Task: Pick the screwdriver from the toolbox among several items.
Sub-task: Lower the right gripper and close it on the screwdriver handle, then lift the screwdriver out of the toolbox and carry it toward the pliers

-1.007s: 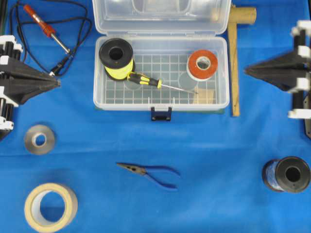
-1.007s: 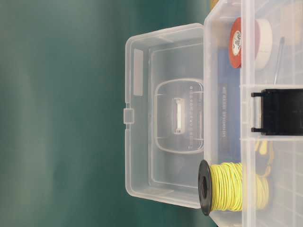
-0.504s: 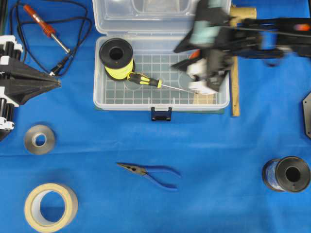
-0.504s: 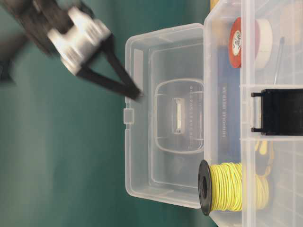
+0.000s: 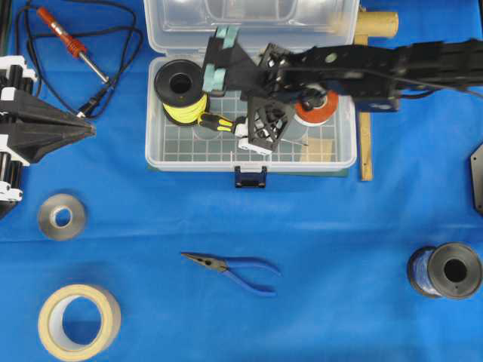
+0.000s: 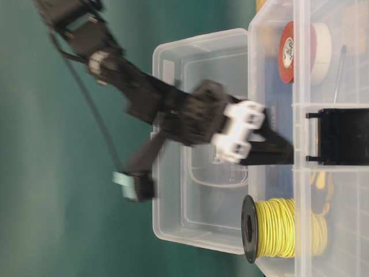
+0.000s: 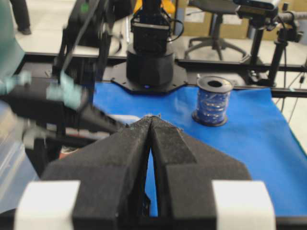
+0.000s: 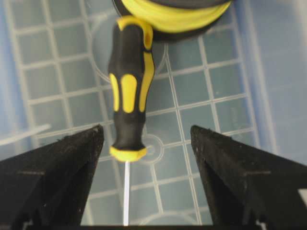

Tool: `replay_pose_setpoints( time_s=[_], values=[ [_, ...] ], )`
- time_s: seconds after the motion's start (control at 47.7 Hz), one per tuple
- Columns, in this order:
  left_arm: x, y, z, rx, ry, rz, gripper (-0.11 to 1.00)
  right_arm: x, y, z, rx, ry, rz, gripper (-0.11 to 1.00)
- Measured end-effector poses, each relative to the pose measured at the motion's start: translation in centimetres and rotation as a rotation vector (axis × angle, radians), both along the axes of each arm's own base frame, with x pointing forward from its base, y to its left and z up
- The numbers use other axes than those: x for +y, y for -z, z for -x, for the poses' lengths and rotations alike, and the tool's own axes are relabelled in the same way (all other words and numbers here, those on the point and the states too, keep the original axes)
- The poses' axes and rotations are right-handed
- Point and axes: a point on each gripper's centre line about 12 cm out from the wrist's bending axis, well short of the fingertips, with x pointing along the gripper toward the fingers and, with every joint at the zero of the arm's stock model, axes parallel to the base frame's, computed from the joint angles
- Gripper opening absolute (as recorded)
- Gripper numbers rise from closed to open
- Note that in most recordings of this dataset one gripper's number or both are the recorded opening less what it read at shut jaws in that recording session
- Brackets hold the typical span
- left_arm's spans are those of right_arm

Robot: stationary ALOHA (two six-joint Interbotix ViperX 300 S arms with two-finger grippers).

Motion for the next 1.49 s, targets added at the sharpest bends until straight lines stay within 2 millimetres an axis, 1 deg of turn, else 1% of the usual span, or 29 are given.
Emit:
replay_pose_setpoints(
  time_s=[0.063, 0.189, 0.294, 0.357, 0.483, 0.504, 0.671, 0.734, 0.776, 0.923, 1.007, 1.07, 1.133, 1.175, 1.238, 1.301, 1.364, 1.427, 1.49],
  values=[
    [0.0, 0.0, 0.0, 0.0, 0.0, 0.003, 0.0, 0.0, 0.8, -0.1, 0.007, 0.002, -0.002, 0.74],
    [0.0, 0.2, 0.0, 0.005, 0.0, 0.003, 0.0, -0.1, 1.9, -0.3, 0.015, 0.002, -0.004, 0.74],
    [0.0, 0.4, 0.0, 0.011, 0.0, 0.009, 0.0, -0.1, 2.7, -0.4, 0.024, 0.001, -0.005, 0.71],
    [0.0, 0.5, 0.0, 0.015, 0.0, 0.011, 0.0, -0.1, 3.0, -0.5, 0.023, -0.004, -0.004, 0.63],
    [0.0, 0.5, 0.1, 0.021, 0.001, 0.009, 0.0, 0.2, 2.8, -0.8, 0.013, -0.03, 0.01, 0.27],
    [0.0, 0.5, 0.1, 0.021, 0.001, 0.009, 0.0, 0.3, 2.9, -0.7, 0.016, -0.031, 0.01, 0.24],
    [0.0, 0.5, 0.1, 0.021, 0.0, 0.011, 0.0, 0.5, 2.5, -0.4, 0.04, -0.023, -0.003, 0.25],
    [0.0, 0.5, 0.1, 0.021, 0.0, 0.011, 0.0, 0.5, 1.6, -0.3, 0.033, -0.018, -0.005, 0.25],
    [0.0, 0.5, 0.1, 0.021, 0.0, 0.011, 0.0, 0.6, 0.5, -0.1, 0.023, -0.017, -0.004, 0.25],
    [0.0, 0.5, 0.1, 0.021, 0.001, 0.009, 0.0, 1.9, -5.0, 0.8, -0.038, -0.023, -0.003, 0.25],
    [0.0, 0.4, 0.1, 0.02, 0.0, 0.011, 0.0, 2.7, -7.7, 1.6, -0.064, -0.022, -0.007, 0.25],
    [0.0, 0.5, 0.1, 0.021, 0.001, 0.009, 0.0, 3.7, -9.9, 2.4, -0.083, -0.025, -0.015, 0.25],
    [0.0, 0.5, 0.1, 0.021, 0.0, 0.011, 0.0, 5.2, -11.6, 3.0, -0.105, -0.039, -0.026, 0.25],
    [0.0, 0.5, 0.1, 0.021, 0.001, 0.009, 0.0, 6.6, -12.6, 3.3, -0.118, -0.056, -0.036, 0.25],
    [0.0, 0.5, 0.1, 0.021, 0.0, 0.011, 0.0, 8.9, -13.5, 3.6, -0.132, -0.088, -0.053, 0.25],
    [0.0, 0.5, 0.1, 0.021, 0.0, 0.011, 0.0, 11.1, -13.6, 3.7, -0.133, -0.115, -0.074, 0.25],
    [0.0, 0.5, 0.1, 0.021, 0.0, 0.011, 0.0, 13.5, -13.3, 3.7, -0.13, -0.122, -0.103, 0.25],
    [0.0, 0.5, 0.1, 0.021, 0.0, 0.011, 0.0, 15.4, -12.5, 3.3, -0.122, -0.125, -0.12, 0.25],
    [0.0, 0.5, 0.1, 0.021, 0.0, 0.011, 0.0, 17.0, -11.0, 2.9, -0.108, -0.119, -0.134, 0.25]
  ],
)
